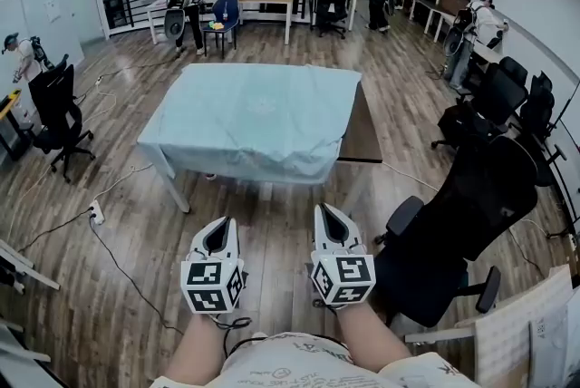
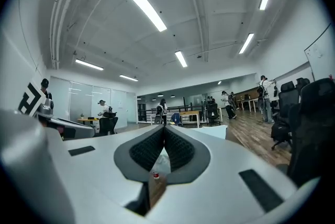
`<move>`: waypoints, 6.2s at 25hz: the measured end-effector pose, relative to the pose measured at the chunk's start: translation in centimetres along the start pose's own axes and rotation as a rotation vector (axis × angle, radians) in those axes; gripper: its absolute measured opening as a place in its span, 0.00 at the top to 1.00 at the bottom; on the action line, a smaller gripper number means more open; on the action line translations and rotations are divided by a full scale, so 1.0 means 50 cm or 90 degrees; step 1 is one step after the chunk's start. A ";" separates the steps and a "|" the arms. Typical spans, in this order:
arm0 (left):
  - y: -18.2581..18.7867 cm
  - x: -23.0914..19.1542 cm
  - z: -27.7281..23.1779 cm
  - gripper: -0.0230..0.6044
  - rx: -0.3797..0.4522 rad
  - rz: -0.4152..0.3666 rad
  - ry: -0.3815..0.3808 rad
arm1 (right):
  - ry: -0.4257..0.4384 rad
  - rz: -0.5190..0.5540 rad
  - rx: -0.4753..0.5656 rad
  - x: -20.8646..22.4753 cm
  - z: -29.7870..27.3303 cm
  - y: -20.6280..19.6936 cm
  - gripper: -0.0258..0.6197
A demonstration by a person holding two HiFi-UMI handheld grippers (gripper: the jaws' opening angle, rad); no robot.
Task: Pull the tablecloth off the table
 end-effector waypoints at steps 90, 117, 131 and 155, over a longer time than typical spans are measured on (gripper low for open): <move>0.183 -0.600 -1.065 0.95 -0.055 0.007 -0.053 | -0.019 -0.017 -0.050 0.120 -1.216 -0.048 0.94; 0.194 -0.891 -1.370 0.95 -0.123 0.035 -0.136 | -0.120 0.002 -0.121 0.094 -1.534 -0.120 0.94; 0.073 -0.973 -1.435 0.94 -0.210 0.123 0.035 | -0.116 0.022 -0.225 0.350 -1.661 -0.237 0.94; -0.237 -1.229 -1.358 0.47 -0.393 0.231 0.308 | -0.132 0.188 -0.467 0.634 -1.891 -0.534 0.63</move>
Point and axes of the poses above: the fingertips, and each gripper's own axes: z backward along the fingers, x to its right, y out of its top, the point moved 6 cm from there along z, backward along the fingers, and after that the axes turned 12 degrees about -y, right-handed, at the moved point
